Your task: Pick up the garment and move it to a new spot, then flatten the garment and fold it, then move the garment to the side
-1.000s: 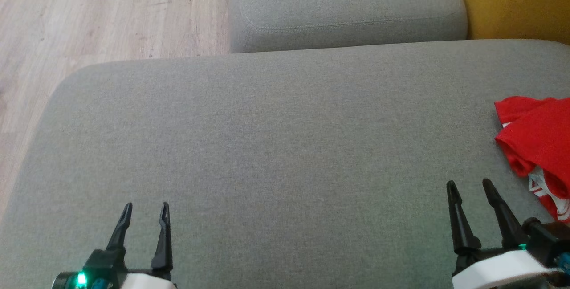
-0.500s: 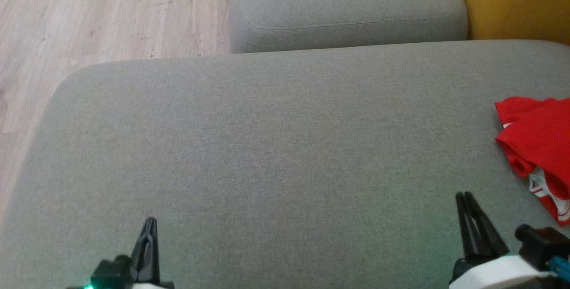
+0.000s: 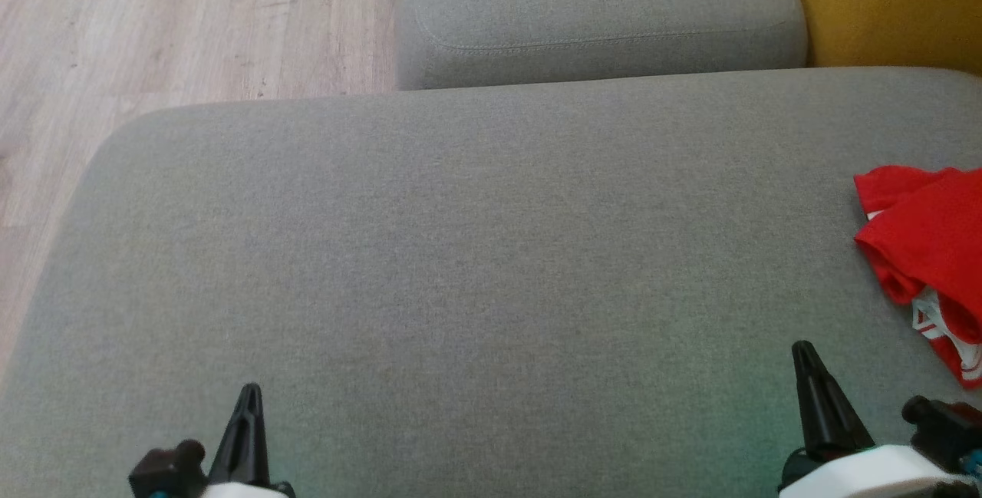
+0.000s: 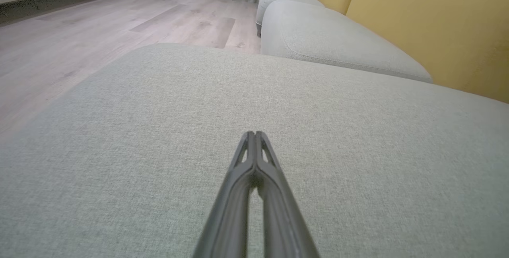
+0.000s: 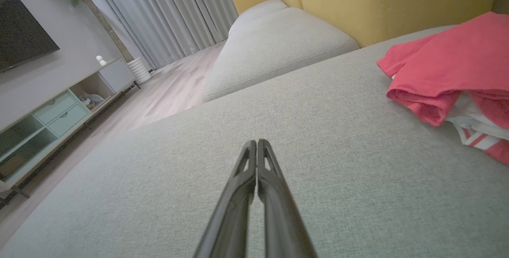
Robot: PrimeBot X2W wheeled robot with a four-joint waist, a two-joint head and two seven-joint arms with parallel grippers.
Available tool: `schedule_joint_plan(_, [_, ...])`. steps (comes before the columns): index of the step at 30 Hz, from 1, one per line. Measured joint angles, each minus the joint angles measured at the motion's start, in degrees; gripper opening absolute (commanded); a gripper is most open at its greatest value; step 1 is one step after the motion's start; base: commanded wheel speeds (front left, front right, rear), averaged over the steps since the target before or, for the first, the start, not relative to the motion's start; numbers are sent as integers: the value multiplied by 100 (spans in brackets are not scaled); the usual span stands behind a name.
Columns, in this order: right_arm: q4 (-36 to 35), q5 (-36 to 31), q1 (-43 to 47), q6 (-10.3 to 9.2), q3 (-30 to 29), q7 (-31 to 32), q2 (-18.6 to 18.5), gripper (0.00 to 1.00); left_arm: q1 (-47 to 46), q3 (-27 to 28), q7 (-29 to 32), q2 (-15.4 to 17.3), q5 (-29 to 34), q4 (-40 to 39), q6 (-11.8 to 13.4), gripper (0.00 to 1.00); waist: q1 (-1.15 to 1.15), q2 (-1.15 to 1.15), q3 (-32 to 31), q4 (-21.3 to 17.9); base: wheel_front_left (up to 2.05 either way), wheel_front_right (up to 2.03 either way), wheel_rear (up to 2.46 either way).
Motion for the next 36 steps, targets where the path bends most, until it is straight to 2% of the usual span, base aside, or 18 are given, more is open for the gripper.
schedule_joint_plan(36, [583, 2442, -532, 0, -51, 32, -25, 0, -322, 682, 446, -338, -2141, 110, -534, 0, 0, 0, 52, -3, 0, 0, 0])
